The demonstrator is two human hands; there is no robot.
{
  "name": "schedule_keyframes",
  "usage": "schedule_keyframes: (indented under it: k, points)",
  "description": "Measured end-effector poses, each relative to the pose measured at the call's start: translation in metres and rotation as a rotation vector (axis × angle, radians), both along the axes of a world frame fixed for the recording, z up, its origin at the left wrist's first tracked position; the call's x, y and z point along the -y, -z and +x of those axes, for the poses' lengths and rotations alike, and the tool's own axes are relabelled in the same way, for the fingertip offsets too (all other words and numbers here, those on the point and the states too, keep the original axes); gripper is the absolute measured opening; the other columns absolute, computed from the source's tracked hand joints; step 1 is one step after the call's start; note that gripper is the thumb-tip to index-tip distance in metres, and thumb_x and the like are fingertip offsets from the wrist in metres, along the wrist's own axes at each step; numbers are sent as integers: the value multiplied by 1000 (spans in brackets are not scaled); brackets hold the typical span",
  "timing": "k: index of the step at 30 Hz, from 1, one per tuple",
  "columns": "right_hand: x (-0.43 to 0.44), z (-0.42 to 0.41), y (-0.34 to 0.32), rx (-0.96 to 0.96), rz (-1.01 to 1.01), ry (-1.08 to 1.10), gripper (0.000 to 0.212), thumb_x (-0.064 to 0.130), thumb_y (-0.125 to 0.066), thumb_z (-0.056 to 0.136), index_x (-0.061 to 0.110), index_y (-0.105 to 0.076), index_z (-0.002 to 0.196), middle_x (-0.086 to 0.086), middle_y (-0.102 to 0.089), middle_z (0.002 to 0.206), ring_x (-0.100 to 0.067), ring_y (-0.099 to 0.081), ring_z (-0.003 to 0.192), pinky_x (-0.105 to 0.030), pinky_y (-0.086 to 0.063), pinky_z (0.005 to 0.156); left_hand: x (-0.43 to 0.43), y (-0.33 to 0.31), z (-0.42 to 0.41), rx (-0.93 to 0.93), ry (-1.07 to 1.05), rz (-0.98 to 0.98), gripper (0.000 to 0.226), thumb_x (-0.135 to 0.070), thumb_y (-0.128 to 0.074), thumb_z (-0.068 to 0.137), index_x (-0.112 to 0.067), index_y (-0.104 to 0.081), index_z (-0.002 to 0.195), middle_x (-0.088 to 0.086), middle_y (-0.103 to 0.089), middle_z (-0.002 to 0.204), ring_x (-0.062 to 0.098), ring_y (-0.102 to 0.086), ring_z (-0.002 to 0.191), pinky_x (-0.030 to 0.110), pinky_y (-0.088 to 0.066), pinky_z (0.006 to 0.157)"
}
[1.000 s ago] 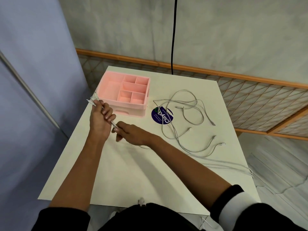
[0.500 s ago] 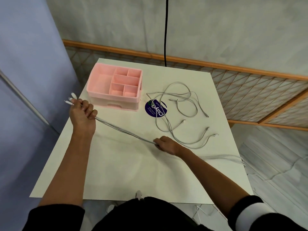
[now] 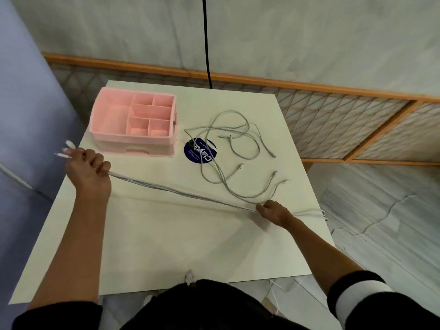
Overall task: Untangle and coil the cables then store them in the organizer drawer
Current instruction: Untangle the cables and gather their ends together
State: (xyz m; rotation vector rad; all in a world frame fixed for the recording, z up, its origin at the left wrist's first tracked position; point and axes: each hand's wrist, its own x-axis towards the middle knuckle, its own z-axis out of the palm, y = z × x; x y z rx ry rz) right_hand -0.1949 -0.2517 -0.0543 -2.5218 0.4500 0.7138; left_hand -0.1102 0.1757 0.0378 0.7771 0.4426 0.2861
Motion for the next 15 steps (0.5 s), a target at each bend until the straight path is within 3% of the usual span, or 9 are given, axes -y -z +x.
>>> schedule_keyframes:
  k: [3, 6, 11, 15]
  points:
    - [19, -7, 2, 116, -8, 46, 45, 42, -48, 91, 15, -40, 57, -1, -45, 62, -21, -44, 63, -30, -30, 57, 9, -4, -3, -7, 12, 4, 50, -24, -31, 102, -26, -40, 53, -11, -25, 46, 6, -18, 38, 15, -12, 38]
    - [26, -8, 1, 185, 42, 75, 47, 25, -54, 90, 14, -31, 51, -3, -36, 52, -18, -34, 52, -31, -24, 52, 14, -7, -4, -21, 15, 26, 37, -20, -29, 102, -24, -32, 66, -11, -25, 46, 6, -18, 38, 15, -12, 39]
    - [28, 5, 2, 282, 70, 171, 28, 19, -58, 88, 0, -55, 68, -7, -52, 63, -20, -44, 63, -31, -32, 59, 16, -9, -4, -45, 33, 70, 34, -20, -30, 102, -23, -33, 69, -11, -26, 47, 6, -17, 39, 16, -11, 40]
    - [15, 30, 4, 438, 3, 303, 33, 24, -59, 91, 7, -48, 64, -14, -57, 69, -26, -48, 69, -29, -33, 64, 15, -10, -7, -42, 41, 84, 34, -24, -30, 103, -24, -36, 70, -12, -27, 47, 5, -18, 39, 17, -11, 40]
